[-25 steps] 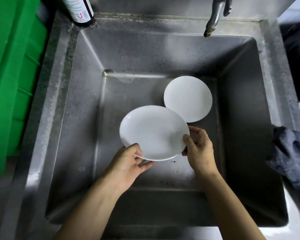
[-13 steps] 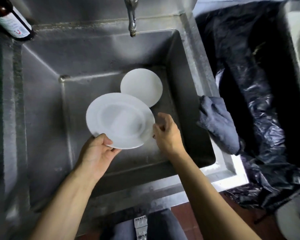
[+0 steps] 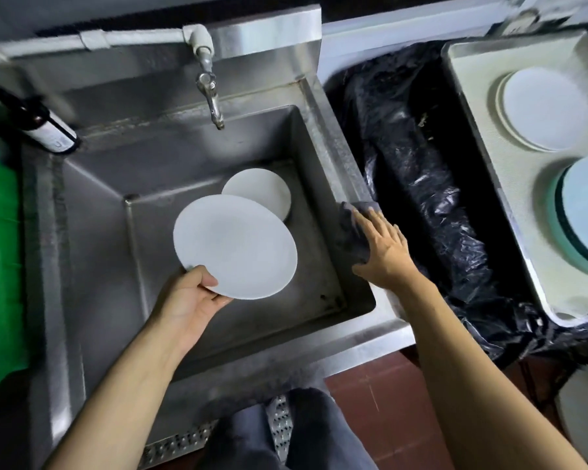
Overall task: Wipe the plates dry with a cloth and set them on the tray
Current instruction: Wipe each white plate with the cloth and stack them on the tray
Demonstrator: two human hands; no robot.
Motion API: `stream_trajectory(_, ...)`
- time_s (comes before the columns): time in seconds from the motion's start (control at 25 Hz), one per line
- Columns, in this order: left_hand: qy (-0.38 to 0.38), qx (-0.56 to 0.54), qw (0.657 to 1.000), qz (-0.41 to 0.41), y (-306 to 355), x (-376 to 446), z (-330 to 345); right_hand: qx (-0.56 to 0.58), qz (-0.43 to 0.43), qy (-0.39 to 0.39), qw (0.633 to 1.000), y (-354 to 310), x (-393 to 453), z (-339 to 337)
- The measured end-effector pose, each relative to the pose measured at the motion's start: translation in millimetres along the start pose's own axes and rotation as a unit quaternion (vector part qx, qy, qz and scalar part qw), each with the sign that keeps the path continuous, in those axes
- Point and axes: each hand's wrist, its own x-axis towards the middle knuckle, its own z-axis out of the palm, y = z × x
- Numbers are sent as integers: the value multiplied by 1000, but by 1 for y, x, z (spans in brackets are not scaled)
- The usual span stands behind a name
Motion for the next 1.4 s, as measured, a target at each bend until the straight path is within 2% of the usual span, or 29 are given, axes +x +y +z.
stream_trajectory(0.08, 5, 16, 1000, 1, 5, -10, 7, 45, -16, 6, 999, 19, 3, 4)
stream_trajectory(0.16, 14, 42, 999, 7, 10, -19, 13, 122, -48, 61, 990, 29, 4, 9)
stream_trajectory(0.28, 32, 67, 997, 17, 14, -30, 24, 202, -34, 136, 969, 33, 6, 10)
stream_trajectory(0.44, 50, 82, 995, 26, 16, -40, 38, 295, 52, 227, 927, 4, 9, -13)
stream_trajectory(0.56, 58, 124, 990, 32, 16, -45, 46, 369, 38, 272, 888, -47, 7, -37)
stream_trajectory(0.64, 63, 147, 987, 35, 16, -47, 49, 385, -30, 257, 886, -85, 7, -41)
stream_trajectory(0.8, 59, 132, 988, 47, 24, -57, 56, 367, -107, 89, 920, -129, 1, -21)
stream_trajectory(0.84, 54, 131, 989, 51, 27, -59, 57, 353, -133, 76, 923, -134, -1, -18)
stream_trajectory(0.96, 43, 149, 986, 61, 38, -64, 54, 317, -185, 76, 927, -151, -7, -18)
stream_trajectory(1.04, 24, 173, 983, 61, 44, -67, 52, 345, -187, 59, 918, -164, -10, -22)
stream_trajectory(1.28, -60, 202, 974, 81, 53, -75, 44, 410, -319, 34, 854, -213, -36, -33)
stream_trajectory(1.4, -48, 185, 978, 84, 58, -75, 33, 396, -264, 77, 876, -209, -28, -33)
